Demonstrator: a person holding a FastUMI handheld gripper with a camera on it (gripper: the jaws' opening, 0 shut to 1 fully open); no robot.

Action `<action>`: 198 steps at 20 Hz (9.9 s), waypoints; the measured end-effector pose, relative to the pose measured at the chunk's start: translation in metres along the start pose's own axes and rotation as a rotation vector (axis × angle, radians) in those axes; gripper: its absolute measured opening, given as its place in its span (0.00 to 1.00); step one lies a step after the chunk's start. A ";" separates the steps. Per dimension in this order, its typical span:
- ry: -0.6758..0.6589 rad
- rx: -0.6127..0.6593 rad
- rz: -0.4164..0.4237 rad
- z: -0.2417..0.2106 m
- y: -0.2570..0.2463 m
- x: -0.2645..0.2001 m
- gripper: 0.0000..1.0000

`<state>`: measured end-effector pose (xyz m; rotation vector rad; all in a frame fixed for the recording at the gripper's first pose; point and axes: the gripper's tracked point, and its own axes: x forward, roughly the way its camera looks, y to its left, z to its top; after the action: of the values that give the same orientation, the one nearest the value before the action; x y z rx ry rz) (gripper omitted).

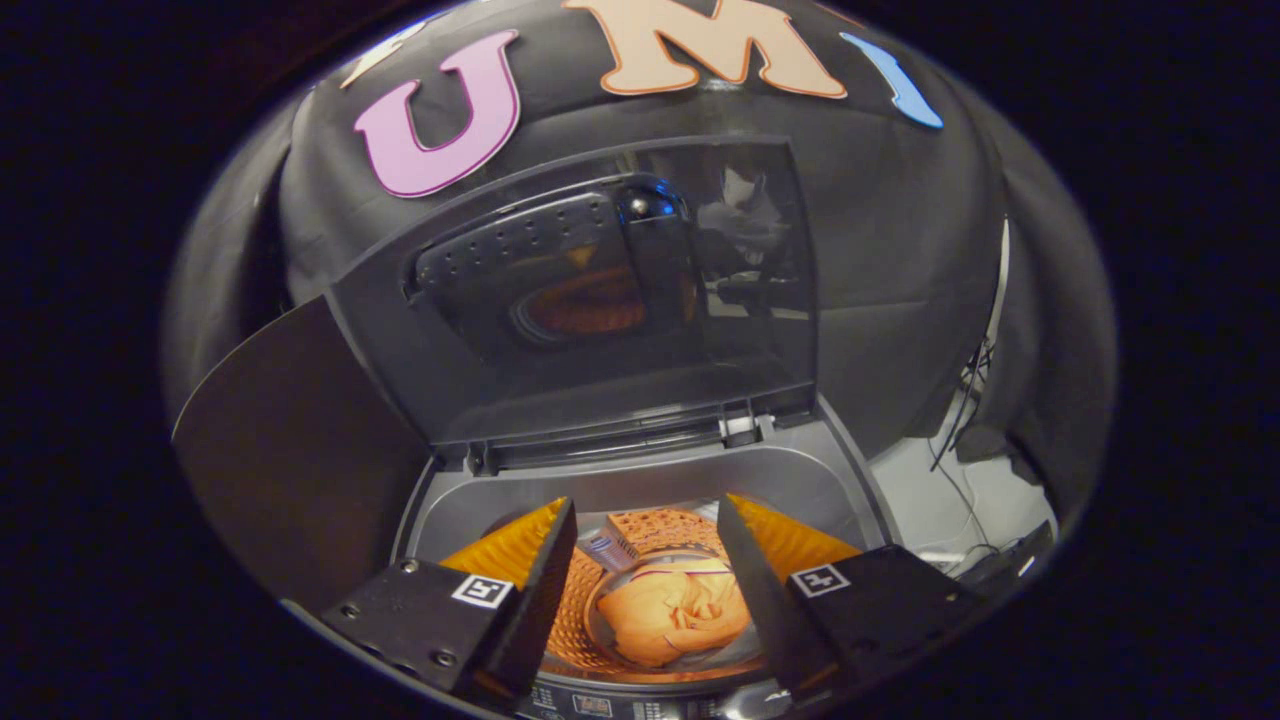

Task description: Put the clothes into the washing machine and then close the washing machine lid.

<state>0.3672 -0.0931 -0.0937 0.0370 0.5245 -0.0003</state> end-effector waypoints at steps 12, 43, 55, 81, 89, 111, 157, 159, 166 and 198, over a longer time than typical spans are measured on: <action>-0.172 -0.081 -0.067 0.082 0.004 -0.042 0.98; -0.351 -0.115 -0.142 0.245 0.044 0.074 0.97; -0.395 -0.136 -0.174 0.223 0.040 0.044 0.99; -0.476 -0.113 -0.223 0.171 0.034 -0.024 0.97; -0.437 -0.115 -0.237 0.152 0.030 -0.033 0.97; -0.375 -0.102 -0.198 0.037 0.056 -0.110 0.97; -0.601 -0.157 -0.054 -0.054 0.064 -0.379 0.97; -0.586 -0.149 -0.061 -0.055 0.058 -0.376 0.97; -0.536 -0.158 -0.107 -0.072 0.016 -0.360 0.98; -0.524 -0.012 0.026 -0.066 -0.004 -0.369 0.97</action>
<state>0.0141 -0.0985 0.0337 0.0305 0.0002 0.0184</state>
